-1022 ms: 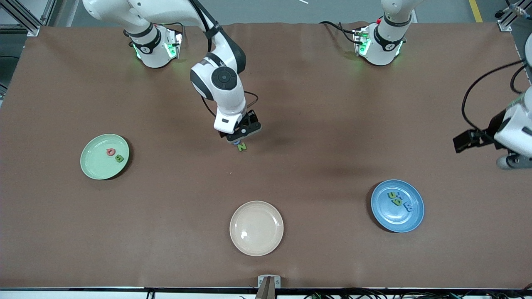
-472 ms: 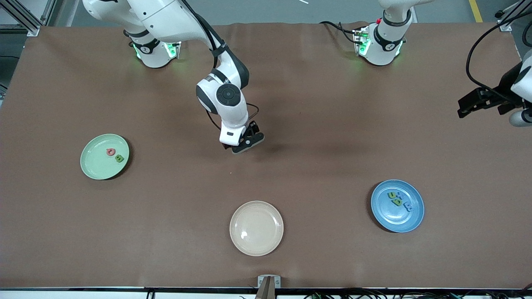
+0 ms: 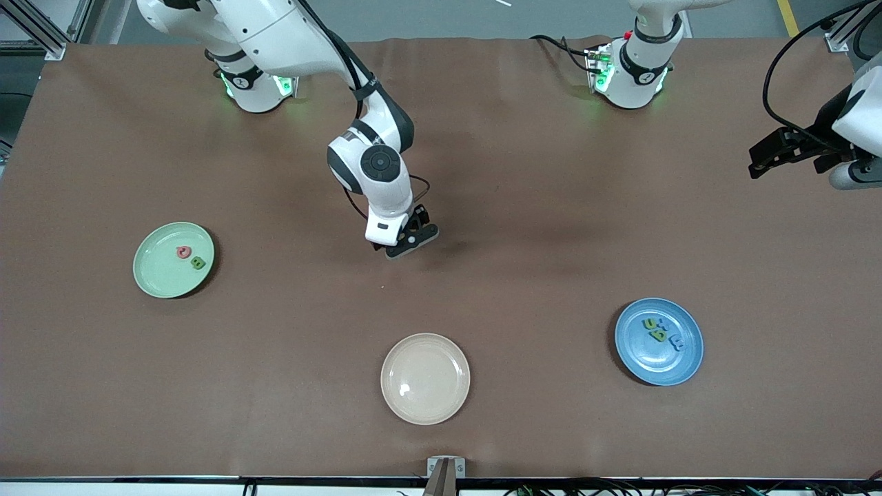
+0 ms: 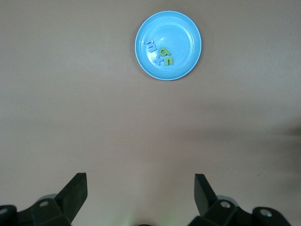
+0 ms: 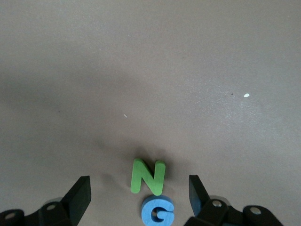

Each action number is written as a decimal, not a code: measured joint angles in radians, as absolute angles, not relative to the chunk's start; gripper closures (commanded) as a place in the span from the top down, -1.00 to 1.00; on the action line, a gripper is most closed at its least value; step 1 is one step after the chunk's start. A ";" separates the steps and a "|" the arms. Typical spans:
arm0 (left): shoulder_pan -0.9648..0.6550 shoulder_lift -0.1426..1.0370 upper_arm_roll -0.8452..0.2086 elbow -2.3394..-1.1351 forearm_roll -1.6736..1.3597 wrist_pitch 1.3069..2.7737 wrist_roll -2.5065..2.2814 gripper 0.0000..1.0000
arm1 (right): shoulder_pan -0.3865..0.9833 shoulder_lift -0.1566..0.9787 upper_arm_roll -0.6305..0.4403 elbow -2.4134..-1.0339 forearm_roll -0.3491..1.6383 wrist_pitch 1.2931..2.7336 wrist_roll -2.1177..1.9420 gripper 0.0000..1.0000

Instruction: Sort upper and lower case letters into plates

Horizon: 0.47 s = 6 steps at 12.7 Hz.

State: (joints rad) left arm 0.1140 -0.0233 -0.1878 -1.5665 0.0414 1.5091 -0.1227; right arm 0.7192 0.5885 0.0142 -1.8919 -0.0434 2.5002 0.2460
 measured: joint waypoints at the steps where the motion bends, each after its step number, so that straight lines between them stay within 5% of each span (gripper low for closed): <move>1: 0.113 -0.023 -0.189 -1.569 0.041 1.511 -0.123 1.00 | 0.719 0.596 0.014 -1.889 -0.043 2.500 0.246 0.81; 6: 0.112 -0.023 -0.189 -1.574 0.041 1.513 -0.123 1.00 | 0.708 0.619 0.009 -1.881 -0.043 2.500 0.246 0.66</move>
